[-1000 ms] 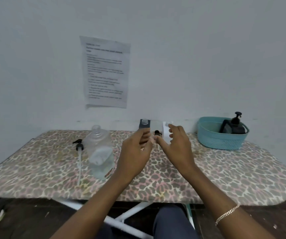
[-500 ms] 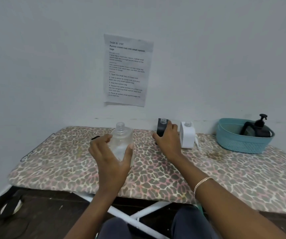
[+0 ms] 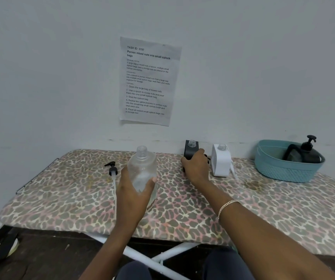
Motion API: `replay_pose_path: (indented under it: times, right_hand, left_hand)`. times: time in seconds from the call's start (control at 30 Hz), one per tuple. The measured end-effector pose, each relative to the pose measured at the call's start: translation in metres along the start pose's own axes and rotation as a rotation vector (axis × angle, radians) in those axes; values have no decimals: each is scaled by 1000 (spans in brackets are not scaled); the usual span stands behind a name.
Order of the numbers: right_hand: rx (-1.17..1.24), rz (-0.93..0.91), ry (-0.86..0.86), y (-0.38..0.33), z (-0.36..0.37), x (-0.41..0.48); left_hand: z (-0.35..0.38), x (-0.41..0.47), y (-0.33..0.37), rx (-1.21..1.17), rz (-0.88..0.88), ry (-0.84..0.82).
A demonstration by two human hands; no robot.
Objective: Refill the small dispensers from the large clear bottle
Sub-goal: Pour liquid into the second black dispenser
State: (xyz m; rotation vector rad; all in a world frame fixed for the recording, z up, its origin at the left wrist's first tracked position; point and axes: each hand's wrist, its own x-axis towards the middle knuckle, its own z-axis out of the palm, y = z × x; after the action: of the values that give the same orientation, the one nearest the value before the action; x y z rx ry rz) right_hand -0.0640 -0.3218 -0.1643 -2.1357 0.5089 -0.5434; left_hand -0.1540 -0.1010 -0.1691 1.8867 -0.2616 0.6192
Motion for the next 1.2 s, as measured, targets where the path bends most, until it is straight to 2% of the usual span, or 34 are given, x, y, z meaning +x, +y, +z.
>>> replay_pose_path:
  times: [0.33,0.53,0.8,1.03,1.2]
  right_hand:
    - [142,-122,-100,16,-41,-38]
    - [269,-160,-110,37,-84,-86]
    - [382,-180,-56,62,-103,-134]
    - [339,-236,-39,81,-100,-143]
    - [304,-257,-39,84,-101,-140]
  left_hand:
    - [6,-2,5,30,12,-8]
    - [17,-8,11,81,92,-32]
    - [39,-21,12,275,299,-59]
    - [49,-26,12,517,396,-116]
    - [52,-27,20,601,449,-102]
